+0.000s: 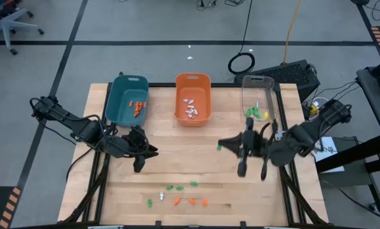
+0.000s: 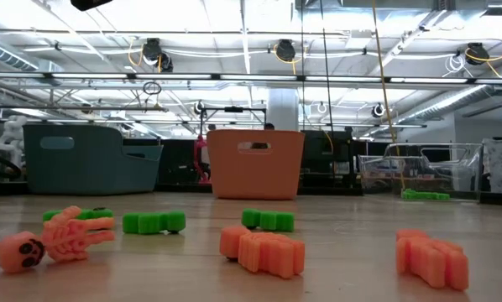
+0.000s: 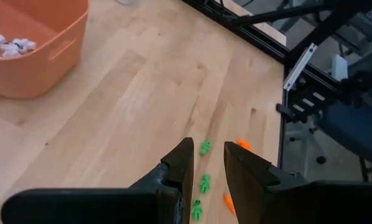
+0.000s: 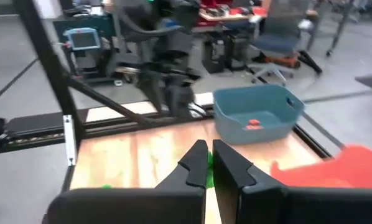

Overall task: Sort Halloween decoration
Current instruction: Put the green skeleton toy into the transparent bin

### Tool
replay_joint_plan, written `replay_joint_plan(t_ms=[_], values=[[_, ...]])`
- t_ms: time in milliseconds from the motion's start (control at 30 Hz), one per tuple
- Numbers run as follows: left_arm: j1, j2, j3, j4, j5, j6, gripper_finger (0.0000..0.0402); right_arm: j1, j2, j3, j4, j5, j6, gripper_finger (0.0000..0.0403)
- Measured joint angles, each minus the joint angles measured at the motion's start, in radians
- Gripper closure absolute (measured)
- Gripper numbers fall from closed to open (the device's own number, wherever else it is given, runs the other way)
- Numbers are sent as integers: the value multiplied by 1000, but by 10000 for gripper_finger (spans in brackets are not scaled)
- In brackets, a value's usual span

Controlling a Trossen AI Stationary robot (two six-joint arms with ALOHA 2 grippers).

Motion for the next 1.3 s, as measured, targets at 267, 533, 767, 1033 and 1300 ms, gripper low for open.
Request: replay_joint_plan(t_ms=[267,533,767,1033,1300], values=[[26,0,0,-2,2,21,314,-165,-108,0,-326,-4,244,403],[140,0,0,-1,1,48,314,-423,-188,0,-665,-106,604,403],[250,0,0,-1,1,123,314,-668,-177,-2,-898,-270,543,403],[284,0,0,-5,2,124,314,-905,-177,-157,-823,-401,283,403],[281,0,1,-96,8,13,314,-1089,-177,-414,-586,-636,251,403]])
